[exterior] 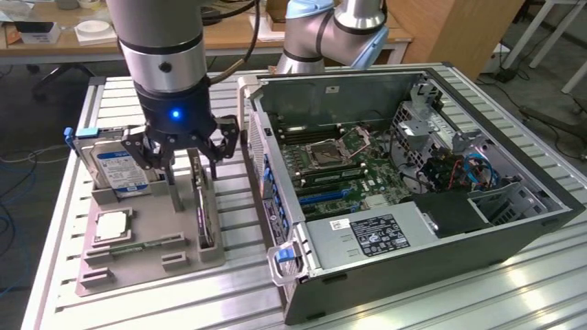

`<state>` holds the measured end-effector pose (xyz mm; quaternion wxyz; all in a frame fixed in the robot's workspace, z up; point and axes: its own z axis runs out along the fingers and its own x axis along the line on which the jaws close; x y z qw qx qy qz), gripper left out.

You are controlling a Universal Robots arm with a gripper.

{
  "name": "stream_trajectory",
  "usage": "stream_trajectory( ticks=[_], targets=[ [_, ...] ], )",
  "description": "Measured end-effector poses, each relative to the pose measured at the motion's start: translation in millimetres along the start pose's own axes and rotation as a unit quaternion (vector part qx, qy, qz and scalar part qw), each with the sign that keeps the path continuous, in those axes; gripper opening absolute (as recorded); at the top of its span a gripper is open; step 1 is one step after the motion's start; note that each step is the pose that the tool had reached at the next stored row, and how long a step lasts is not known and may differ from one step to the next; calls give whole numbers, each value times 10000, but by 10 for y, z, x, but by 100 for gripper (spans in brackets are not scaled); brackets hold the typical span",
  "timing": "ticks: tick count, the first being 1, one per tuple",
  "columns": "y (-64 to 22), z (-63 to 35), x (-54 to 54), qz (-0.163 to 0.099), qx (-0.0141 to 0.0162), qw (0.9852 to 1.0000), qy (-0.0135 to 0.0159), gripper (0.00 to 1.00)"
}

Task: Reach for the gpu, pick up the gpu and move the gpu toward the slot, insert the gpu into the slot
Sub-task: 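Pick up the gpu and move the gpu toward the slot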

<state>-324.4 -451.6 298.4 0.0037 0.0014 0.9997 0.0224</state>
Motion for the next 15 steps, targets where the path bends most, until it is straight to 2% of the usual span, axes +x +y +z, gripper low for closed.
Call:
stream_trajectory(
  ticks=[15],
  targets=[
    [-41,272,2,0,0,10000,0,65]
  ],
)
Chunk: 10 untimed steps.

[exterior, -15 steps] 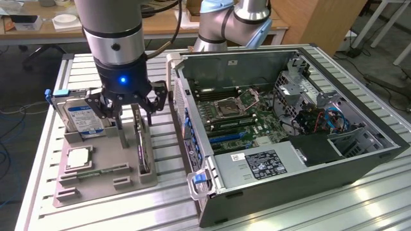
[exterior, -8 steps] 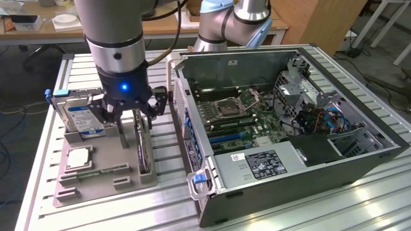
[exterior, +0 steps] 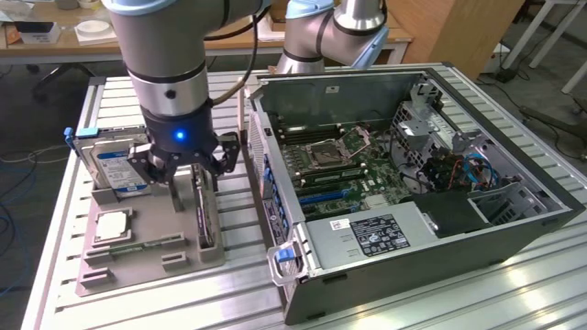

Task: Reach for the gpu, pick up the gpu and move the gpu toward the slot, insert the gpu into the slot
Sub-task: 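Pick up the gpu and move the gpu toward the slot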

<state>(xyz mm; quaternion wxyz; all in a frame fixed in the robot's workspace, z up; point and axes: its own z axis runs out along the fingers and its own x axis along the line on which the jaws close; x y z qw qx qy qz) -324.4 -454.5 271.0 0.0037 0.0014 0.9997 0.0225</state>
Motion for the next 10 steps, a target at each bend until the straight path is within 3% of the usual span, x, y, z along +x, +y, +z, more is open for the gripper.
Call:
stream_trajectory(
  ticks=[10],
  targets=[
    [-35,180,1,0,0,10000,1,65]
  ],
)
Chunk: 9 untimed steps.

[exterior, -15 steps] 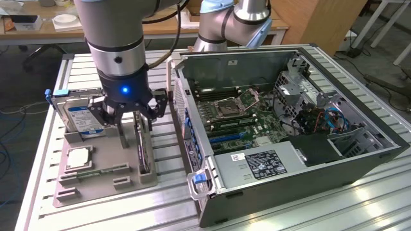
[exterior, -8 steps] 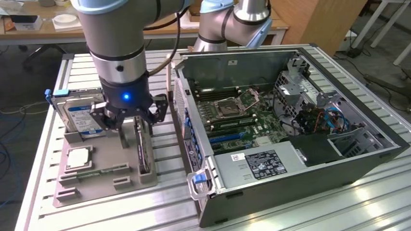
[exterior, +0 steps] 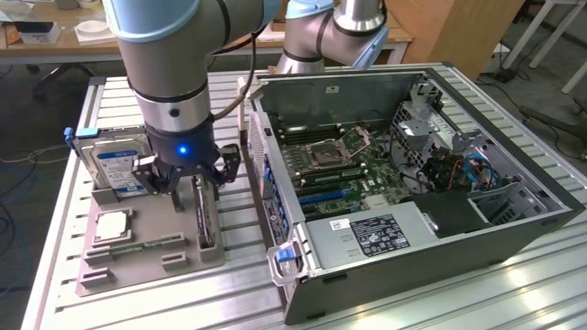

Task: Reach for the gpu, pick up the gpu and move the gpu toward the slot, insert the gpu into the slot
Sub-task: 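Pick up the gpu and move the gpu toward the slot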

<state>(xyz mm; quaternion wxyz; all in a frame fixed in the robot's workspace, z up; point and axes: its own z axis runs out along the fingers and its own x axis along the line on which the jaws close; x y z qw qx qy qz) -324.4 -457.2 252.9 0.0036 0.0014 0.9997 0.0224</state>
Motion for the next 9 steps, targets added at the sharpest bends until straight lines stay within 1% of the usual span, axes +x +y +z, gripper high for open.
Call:
stream_trajectory(
  ticks=[9],
  targets=[
    [-30,162,1,0,0,10000,0,65]
  ],
)
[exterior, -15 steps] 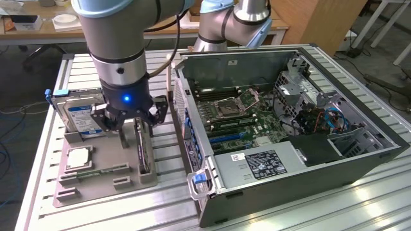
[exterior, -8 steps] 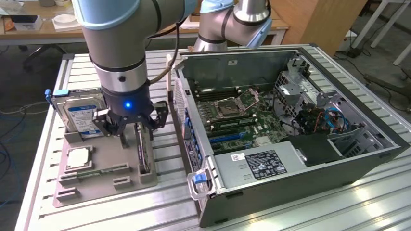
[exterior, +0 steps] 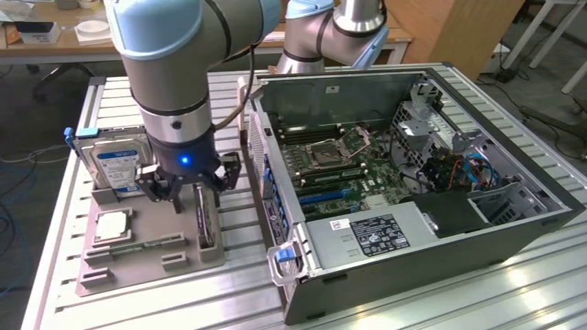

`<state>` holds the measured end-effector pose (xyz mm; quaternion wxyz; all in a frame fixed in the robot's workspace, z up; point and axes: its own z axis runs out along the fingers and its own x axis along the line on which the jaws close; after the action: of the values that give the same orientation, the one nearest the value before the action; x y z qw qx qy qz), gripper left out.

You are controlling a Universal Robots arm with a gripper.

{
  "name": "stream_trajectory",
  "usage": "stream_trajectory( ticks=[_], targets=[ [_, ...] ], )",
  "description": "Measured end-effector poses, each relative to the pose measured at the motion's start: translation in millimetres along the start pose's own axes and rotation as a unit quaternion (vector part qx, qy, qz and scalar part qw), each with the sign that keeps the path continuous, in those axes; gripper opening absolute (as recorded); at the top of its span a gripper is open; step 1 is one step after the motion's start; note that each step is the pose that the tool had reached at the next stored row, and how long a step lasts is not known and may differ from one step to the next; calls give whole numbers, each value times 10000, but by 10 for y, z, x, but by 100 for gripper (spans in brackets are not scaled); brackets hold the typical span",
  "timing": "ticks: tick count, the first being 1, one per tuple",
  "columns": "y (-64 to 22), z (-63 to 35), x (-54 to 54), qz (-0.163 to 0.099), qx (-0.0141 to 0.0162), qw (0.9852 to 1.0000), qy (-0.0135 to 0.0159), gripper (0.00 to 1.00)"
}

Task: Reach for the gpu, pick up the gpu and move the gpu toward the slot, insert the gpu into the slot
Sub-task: 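Pick up the gpu and move the gpu toward the slot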

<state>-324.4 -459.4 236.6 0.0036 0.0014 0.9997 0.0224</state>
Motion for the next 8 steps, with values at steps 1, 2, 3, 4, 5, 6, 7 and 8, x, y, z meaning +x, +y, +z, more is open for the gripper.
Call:
stream_trajectory(
  ticks=[1,2,3,4,5,6,7,8],
  targets=[
    [-2,18,0,0,0,10000,0,65],
    [-5,36,0,0,-1,10000,0,65],
    [-7,47,-12,-1,0,10000,0,65],
    [-8,55,-26,-1,0,10000,0,65],
    [-9,66,-36,-1,0,10000,0,65],
    [-10,74,-36,0,0,10000,0,65],
    [-10,76,-36,0,0,10000,0,65],
    [-10,76,-36,0,0,10000,1,65]
  ],
)
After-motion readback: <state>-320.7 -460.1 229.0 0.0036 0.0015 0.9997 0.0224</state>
